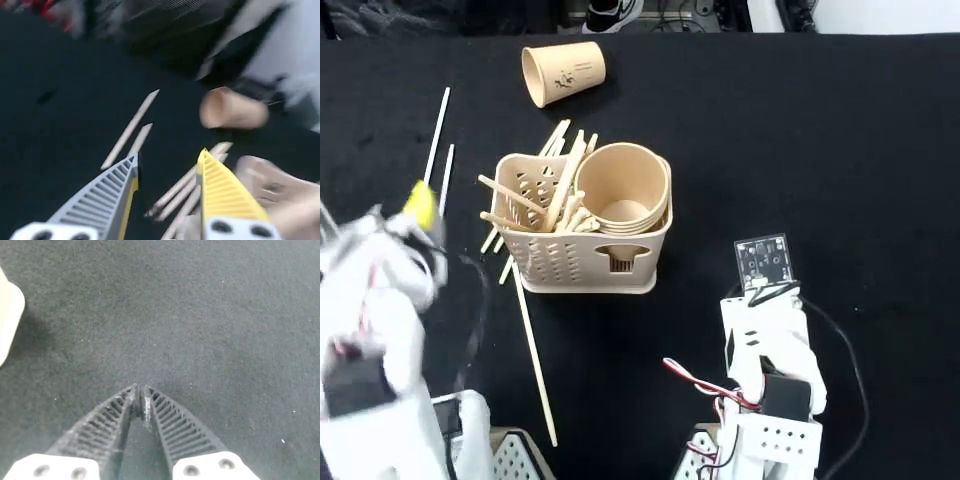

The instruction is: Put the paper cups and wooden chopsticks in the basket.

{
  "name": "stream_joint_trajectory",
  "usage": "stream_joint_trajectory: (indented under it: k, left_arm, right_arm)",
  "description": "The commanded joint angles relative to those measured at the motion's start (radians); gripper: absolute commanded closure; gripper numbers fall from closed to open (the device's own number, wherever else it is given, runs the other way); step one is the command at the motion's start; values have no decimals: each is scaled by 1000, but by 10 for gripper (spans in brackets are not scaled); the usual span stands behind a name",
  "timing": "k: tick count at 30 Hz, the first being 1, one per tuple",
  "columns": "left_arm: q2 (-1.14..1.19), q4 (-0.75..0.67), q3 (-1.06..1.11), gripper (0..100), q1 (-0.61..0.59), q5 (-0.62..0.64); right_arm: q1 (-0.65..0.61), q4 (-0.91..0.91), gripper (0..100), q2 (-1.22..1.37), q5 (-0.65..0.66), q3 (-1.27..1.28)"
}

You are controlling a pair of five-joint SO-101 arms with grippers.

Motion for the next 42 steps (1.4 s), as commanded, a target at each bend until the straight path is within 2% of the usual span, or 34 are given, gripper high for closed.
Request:
stream_joint_trajectory:
  k: [1, 8, 16, 24, 26, 28, 30, 34, 37, 42]
  left_arm:
    - [387, -92, -108, 803, -64, -92]
    - [990, -89, -407, 803, -68, -241]
    - [1554, 46, -875, 803, -67, -381]
    - [2076, 282, -1434, 810, -68, -391]
    - [2177, 353, -1567, 858, -68, -399]
    - [2251, 436, -1707, 971, -64, -450]
    - [2315, 532, -1842, 952, -56, -488]
    - [2409, 674, -2081, 972, -51, -486]
    - [2432, 671, -2164, 973, -59, -436]
    - [2352, 674, -2129, 973, -48, -324]
  right_arm:
    - [-15, 5, 986, -48, 2, -4]
    - [-15, 5, 986, -48, 2, -4]
    - [-15, 5, 986, -48, 2, -4]
    - [-15, 5, 986, -48, 2, -4]
    - [-15, 5, 986, -48, 2, -4]
    - [-15, 5, 986, -48, 2, -4]
    - [-15, 5, 986, -48, 2, -4]
    - [-15, 5, 986, -48, 2, -4]
    - [-15, 5, 986, -48, 2, -4]
    - [-15, 5, 986, -48, 2, -4]
